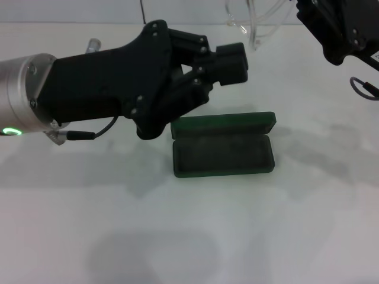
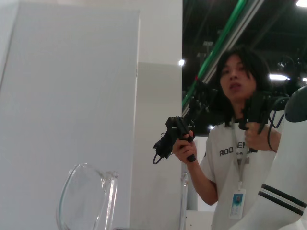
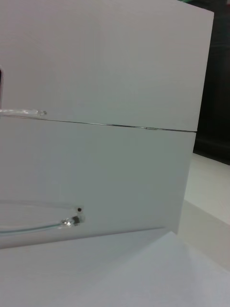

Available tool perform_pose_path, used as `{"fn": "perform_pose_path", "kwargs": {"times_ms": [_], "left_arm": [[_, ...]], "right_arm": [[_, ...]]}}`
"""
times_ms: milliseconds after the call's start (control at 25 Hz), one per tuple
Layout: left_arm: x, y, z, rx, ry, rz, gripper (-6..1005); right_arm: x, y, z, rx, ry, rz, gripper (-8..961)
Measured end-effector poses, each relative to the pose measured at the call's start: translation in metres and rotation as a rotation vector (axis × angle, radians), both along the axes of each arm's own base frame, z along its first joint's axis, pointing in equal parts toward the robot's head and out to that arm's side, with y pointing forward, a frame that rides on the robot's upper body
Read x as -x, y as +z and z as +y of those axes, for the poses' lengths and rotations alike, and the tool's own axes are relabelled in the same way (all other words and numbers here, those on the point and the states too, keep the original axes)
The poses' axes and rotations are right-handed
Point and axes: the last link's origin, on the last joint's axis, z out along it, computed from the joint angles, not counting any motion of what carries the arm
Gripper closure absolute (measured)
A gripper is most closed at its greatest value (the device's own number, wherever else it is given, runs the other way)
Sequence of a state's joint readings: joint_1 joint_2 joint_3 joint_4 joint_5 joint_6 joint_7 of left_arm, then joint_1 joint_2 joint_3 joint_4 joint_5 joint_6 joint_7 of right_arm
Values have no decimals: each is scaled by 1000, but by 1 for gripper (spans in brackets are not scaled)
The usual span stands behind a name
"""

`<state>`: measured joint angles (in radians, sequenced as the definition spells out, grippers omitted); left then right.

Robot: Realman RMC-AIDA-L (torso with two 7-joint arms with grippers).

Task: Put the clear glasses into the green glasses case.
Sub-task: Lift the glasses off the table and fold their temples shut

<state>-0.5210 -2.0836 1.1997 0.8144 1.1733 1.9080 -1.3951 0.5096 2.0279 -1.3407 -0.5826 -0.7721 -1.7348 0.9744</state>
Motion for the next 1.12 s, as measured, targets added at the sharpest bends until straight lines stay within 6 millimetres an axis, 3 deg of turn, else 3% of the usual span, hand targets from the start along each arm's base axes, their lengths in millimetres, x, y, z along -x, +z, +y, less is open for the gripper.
{"fn": "perform_pose_path", "kwargs": {"times_ms": [1120], "left_arm": [[1,3,4,-14,41,-50,927]], "right_arm": [[22,-46,-5,144,90,-142,868]]}}
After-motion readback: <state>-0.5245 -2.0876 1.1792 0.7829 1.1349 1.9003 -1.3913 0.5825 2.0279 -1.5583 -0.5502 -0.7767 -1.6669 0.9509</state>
